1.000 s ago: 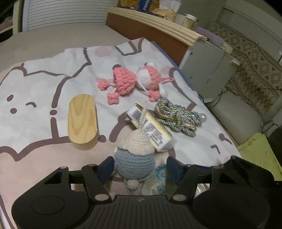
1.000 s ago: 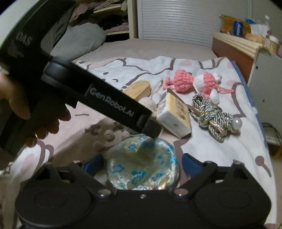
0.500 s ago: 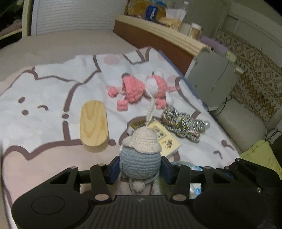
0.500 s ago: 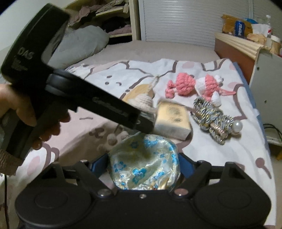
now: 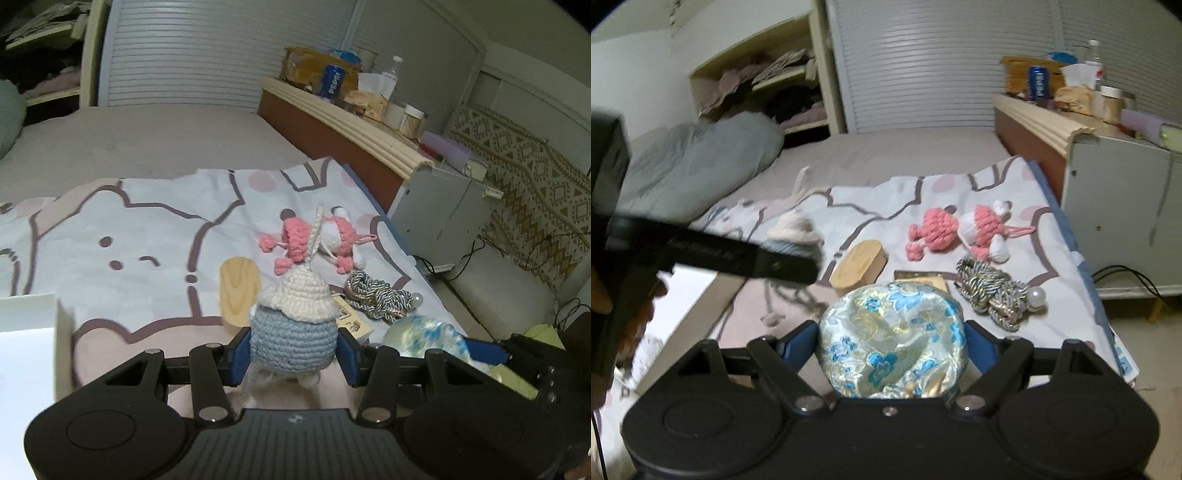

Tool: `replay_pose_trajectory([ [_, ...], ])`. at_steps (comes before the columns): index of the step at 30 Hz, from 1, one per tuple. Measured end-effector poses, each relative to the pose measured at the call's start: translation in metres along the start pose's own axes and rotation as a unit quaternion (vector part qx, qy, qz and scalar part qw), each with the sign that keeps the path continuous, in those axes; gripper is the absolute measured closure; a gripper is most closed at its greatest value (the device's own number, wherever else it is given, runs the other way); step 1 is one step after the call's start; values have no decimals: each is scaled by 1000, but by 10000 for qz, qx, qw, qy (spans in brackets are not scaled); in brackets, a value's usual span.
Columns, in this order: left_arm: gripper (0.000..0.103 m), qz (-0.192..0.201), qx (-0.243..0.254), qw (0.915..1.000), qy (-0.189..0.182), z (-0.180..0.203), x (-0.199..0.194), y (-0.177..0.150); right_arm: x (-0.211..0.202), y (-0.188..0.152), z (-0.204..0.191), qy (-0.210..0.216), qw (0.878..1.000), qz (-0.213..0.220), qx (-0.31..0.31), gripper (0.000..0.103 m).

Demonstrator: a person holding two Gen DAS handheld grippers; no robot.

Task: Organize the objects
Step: 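Carry the grey doll and floral pouch into the white box and release both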

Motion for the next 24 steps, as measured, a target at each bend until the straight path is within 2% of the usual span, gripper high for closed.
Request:
replay_pose_trajectory([
  [6,54,90,-137,9999,56,-4,-29,-8,-10,5,2,-90,9994,-63,340,18],
  [16,54,295,-133,9994,149,0,-75,-16,-25,7,-11,-261,9989,-125,362,18],
  [24,54,327,19,9986,421,1,-100,-27,-38,8,-23,-300,9990,-122,313,18],
])
Point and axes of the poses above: each gripper's, at about its wrist camera, not at the fingertips, and x roughly the way its jaws point, z to its right, y to its top, the point moved 7 cm from there along x, roughly the way its jaws point, and after that the axes turned 15 degrees about -y, right-handed, at the moved point
